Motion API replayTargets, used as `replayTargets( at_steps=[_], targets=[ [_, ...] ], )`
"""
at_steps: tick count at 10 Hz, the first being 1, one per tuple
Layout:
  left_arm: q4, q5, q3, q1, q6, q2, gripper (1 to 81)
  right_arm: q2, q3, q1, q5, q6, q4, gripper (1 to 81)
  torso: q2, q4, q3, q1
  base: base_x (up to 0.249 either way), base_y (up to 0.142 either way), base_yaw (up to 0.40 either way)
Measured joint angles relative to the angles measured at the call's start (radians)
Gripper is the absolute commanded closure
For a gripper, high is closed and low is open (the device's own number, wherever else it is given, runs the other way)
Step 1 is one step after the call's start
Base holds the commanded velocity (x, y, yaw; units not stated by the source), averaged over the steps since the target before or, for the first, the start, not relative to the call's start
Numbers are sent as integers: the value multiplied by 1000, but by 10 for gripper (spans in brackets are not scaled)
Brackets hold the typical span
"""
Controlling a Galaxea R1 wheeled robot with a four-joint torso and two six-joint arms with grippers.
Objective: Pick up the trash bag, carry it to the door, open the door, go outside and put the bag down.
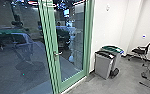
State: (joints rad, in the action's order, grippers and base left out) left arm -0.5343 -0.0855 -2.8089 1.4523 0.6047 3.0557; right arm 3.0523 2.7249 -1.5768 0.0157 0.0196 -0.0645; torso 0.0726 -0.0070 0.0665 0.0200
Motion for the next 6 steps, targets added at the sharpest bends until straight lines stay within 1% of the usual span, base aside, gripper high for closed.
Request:
replayTargets(
  at_steps=[1,6],
  targets=[
    [0,0,0,0,0,0,811,0,0,0,0,0,0,10,0,0,0,0,170,-65,0],
    [0,0,0,1,0,-1,811,-3,5,-5,3,0,0,10,0,0,0,0,169,0,0]
  ],
)
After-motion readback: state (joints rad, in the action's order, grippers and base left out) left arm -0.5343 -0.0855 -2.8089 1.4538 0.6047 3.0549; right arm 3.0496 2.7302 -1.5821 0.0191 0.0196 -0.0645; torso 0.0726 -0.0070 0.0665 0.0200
